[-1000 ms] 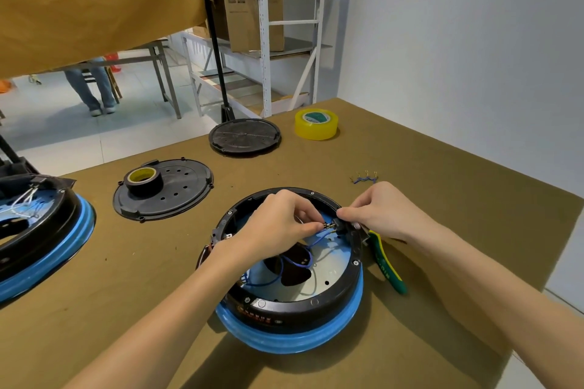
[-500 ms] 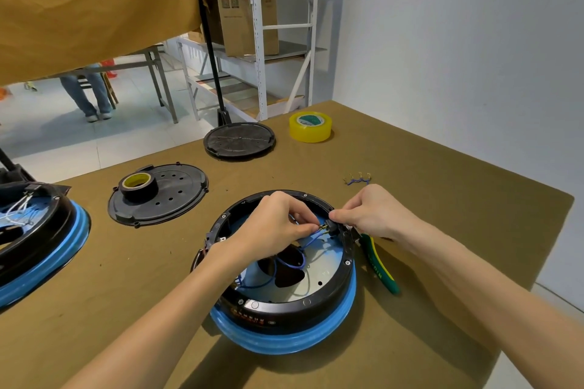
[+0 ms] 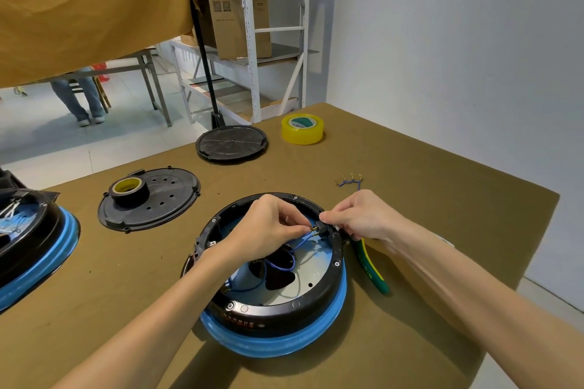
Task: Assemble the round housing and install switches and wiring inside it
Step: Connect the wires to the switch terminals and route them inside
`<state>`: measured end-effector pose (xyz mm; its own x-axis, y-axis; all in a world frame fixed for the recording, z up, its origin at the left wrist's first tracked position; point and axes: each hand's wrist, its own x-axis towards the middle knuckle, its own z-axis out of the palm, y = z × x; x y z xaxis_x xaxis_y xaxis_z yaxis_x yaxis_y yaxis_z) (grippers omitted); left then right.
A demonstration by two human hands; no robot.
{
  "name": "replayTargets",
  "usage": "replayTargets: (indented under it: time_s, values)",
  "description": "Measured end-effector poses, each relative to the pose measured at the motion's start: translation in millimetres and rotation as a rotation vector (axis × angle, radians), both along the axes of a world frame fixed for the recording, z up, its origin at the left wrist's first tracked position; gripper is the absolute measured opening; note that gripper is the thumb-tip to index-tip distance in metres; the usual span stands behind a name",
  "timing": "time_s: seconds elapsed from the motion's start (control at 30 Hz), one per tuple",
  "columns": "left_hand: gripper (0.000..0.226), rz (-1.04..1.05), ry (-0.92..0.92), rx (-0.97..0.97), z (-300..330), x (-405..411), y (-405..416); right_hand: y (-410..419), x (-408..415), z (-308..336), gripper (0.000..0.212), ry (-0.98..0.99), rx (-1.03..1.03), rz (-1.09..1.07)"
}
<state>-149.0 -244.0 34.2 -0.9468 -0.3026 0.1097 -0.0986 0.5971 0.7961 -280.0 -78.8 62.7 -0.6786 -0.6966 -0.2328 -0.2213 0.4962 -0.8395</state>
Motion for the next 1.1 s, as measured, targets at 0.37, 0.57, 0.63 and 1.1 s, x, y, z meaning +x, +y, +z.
replayTargets:
  time_s: [0.37, 0.57, 0.63, 1.1]
  values:
    - [0.006, 0.048, 0.046, -0.003, -4, 5, 6, -2, -2, -5, 0.027, 0.005, -0.004, 0.005]
    - [0.007, 0.057, 0.080, -0.056, -4, 5, 9, -2, -3, -8, 0.025, -0.037, -0.030, 0.002]
    - [0.008, 0.059, 0.090, -0.086, -5, 6, 10, -2, -3, -7, 0.025, -0.031, -0.024, 0.009]
    - [0.007, 0.015, 0.053, -0.082, -2, 6, 4, 1, 3, -6, 0.029, -0.028, -0.037, 0.000]
